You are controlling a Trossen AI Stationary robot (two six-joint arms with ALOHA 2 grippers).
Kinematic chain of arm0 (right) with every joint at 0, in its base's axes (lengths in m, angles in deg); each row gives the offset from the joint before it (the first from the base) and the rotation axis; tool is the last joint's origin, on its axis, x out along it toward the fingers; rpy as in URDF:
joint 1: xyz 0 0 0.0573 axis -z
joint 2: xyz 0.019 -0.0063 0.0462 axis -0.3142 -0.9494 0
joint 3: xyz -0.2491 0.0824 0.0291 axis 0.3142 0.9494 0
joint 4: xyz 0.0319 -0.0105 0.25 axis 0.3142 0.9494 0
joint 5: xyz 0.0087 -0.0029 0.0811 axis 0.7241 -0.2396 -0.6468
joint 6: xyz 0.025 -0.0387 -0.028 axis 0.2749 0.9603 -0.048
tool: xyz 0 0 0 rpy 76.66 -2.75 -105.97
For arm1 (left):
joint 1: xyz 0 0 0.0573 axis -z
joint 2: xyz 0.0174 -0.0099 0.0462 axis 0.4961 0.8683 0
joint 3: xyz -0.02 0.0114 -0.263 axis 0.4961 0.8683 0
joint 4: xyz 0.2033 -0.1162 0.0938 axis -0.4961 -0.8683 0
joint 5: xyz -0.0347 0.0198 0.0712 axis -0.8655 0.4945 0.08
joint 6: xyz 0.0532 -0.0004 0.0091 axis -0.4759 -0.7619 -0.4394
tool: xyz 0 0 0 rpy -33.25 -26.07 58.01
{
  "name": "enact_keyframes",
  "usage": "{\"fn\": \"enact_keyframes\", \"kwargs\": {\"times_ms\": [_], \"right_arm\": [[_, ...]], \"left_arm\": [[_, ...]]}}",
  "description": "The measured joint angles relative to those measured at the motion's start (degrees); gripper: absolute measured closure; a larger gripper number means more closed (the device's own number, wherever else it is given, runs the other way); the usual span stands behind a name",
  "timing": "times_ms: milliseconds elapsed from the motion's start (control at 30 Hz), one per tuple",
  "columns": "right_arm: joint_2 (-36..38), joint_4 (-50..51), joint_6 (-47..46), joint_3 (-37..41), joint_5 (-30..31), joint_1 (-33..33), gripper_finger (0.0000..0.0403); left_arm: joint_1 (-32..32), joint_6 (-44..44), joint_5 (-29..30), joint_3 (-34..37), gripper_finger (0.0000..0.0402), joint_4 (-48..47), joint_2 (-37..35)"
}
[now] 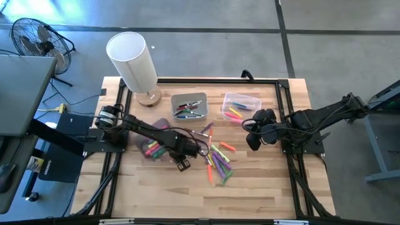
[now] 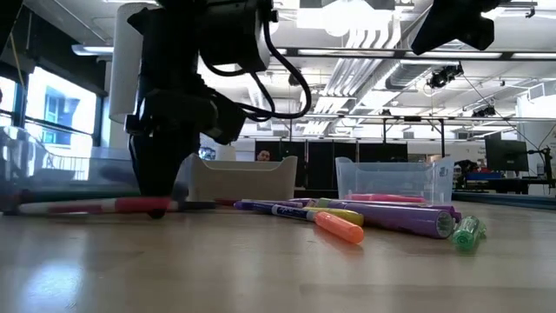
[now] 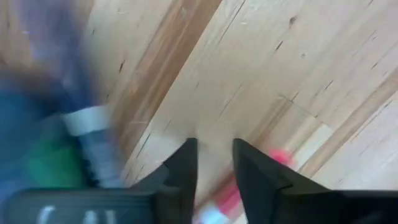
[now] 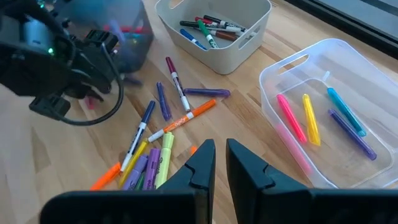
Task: Pick & Place Markers
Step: Put the pink marker pen into the white bin
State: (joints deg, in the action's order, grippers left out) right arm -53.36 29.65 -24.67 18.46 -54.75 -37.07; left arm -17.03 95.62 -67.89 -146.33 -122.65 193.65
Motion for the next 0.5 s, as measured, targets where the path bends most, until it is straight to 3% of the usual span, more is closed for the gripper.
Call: {"fn": "enact_keyframes", "kwargs": {"times_ms": [233, 500], "right_arm": [[0.0, 0.0, 2.1, 0.0, -0.4, 0.0, 0.0375], [0.0, 0.0, 3.7, 0.0, -0.4, 0.0, 0.0375]], "left_arm": [[0.1, 2.8, 0.9, -0.1, 0.0389, -0.1, 0.0], [-0.6, 2.8, 1.9, -0.2, 0.0398, -3.1, 0.1]]}}
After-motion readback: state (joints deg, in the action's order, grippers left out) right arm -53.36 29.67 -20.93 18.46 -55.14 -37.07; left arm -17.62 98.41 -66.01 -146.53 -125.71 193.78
